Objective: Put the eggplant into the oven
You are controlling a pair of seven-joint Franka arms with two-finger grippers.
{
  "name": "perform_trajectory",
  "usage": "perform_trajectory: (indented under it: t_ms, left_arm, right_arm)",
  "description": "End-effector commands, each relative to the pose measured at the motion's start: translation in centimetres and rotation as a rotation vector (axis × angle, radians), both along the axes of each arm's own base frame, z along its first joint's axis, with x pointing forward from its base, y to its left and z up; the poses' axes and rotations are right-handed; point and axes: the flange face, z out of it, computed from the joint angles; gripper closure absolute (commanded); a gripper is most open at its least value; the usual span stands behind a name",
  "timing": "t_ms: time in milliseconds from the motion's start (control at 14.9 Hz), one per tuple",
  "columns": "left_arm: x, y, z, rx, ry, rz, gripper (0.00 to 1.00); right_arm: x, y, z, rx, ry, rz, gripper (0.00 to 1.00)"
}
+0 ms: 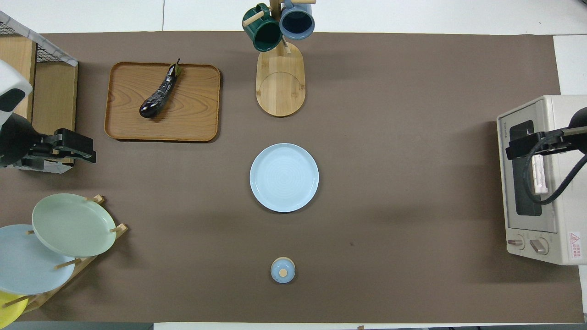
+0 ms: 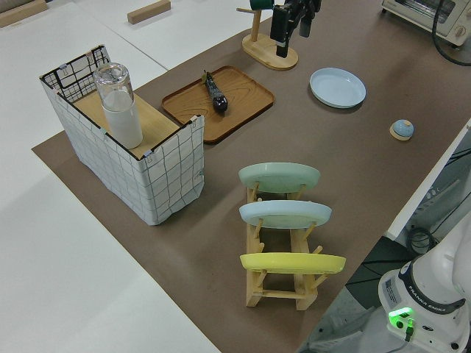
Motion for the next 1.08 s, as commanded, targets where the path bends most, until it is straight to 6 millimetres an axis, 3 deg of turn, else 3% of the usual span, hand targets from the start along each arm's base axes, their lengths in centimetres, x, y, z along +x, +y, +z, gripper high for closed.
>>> perform_trajectory:
  t_ms: [0,404,740,942,1009]
  left_arm:
    - [0.4,0.3,0.2,0.016,-0.012,0.005,0.0]
    - [0.4,0.3,0.6,0.013,-0.029,0.017,0.0]
    - [2.0,0.2,0.4,-0.006,-0.1,0.05,0.0]
    - [5.3,-0.5,-3.0,-0.023,-0.077,0.033,0.0]
    - [7.5,-0.9,-5.1,-0.03,-0.06,0.025,0.0]
  right_arm:
    - [-0.2,0.1,0.3,0.022,0.002,-0.016,0.0]
    - [-0.2,0.1,0.2,0.019,0.005,-0.016,0.0]
    - [-0.3,-0.5,0.2,0.018,-0.002,-0.025,0.0]
    - [-0.3,-0.8,-0.2,0.02,0.0,0.005,0.0]
    - [-0.1,-0.7,-0.4,0.021,-0.021,0.052,0.26]
